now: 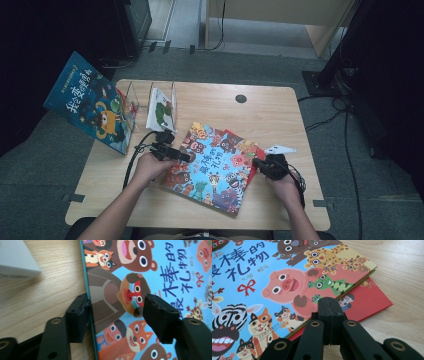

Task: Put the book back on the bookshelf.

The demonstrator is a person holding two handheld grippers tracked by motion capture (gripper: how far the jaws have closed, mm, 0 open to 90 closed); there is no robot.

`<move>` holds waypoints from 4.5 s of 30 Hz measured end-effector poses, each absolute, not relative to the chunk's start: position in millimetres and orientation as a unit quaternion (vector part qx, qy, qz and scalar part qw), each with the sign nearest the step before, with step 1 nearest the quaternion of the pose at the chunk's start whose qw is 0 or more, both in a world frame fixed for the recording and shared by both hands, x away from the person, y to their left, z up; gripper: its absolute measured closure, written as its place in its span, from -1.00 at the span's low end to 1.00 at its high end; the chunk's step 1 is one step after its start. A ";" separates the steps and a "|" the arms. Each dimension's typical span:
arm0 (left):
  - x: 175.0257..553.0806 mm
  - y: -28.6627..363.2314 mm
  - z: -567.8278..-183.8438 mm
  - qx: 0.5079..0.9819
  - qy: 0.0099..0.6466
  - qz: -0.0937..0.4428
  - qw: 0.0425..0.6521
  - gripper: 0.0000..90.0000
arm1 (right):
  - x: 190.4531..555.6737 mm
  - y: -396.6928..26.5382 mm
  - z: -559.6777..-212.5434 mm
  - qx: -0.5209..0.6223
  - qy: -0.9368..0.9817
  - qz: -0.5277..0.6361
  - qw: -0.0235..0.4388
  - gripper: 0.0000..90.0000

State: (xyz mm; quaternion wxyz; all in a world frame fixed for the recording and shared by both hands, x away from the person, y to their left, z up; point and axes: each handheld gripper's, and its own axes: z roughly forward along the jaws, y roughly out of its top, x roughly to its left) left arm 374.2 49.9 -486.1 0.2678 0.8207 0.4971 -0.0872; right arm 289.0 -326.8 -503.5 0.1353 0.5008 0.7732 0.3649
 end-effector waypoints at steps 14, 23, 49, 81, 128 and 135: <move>375.2 55.6 -473.1 0.804 0.523 -0.105 0.265 0.16 | 290.4 -325.7 -503.9 0.510 0.766 0.367 0.132 1.00; 377.8 62.4 -438.3 0.798 0.509 -0.122 0.299 0.19 | 291.2 -323.4 -504.2 0.513 0.764 0.367 0.138 1.00; 389.3 46.6 -380.0 0.803 0.498 -0.167 0.283 0.13 | 299.8 -312.7 -507.5 0.520 0.750 0.388 0.128 1.00; 399.4 25.3 -387.2 0.791 0.476 -0.268 0.274 0.60 | 300.9 -304.6 -508.9 0.497 0.762 0.391 0.143 0.98; 411.7 11.9 -336.3 0.818 0.476 -0.214 0.242 0.57 | 294.7 -273.0 -511.2 0.420 0.801 0.408 0.126 1.00; 411.2 13.9 -340.1 0.815 0.480 -0.219 0.242 0.62 | 294.2 -272.6 -510.9 0.420 0.801 0.407 0.124 1.00</move>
